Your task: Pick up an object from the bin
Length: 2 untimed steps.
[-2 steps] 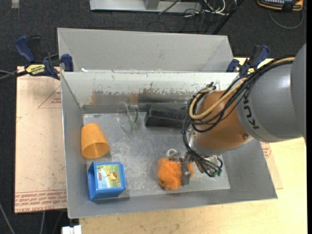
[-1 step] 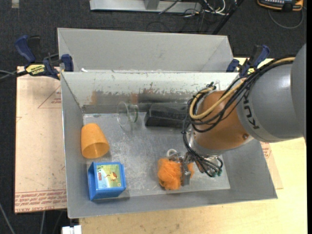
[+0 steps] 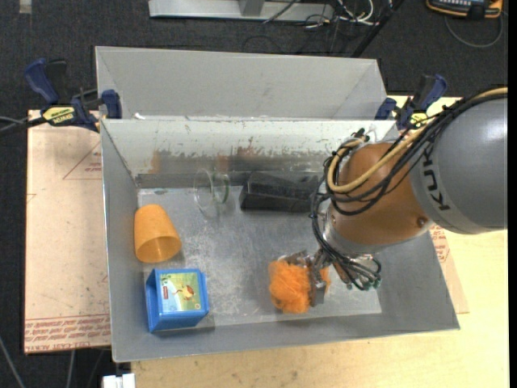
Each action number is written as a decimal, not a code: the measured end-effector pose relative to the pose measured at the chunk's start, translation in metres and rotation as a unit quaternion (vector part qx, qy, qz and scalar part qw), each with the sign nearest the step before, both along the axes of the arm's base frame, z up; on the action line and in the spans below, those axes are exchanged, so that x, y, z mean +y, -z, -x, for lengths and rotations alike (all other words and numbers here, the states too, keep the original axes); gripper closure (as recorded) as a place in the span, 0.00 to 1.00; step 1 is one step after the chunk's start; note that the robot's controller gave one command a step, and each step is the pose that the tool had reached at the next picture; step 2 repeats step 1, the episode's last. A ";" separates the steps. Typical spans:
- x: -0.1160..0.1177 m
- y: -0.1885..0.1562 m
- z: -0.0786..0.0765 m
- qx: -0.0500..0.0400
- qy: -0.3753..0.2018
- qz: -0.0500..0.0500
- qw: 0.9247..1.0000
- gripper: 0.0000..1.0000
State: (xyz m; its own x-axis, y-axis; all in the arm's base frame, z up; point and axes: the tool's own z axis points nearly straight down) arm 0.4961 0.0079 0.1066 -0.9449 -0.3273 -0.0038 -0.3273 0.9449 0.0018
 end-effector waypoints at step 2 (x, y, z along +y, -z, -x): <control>0.018 -0.108 -0.014 0.001 0.014 0.000 1.000 1.00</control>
Offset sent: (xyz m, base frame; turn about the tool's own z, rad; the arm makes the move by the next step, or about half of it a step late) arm 0.0000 0.0000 0.0000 0.0000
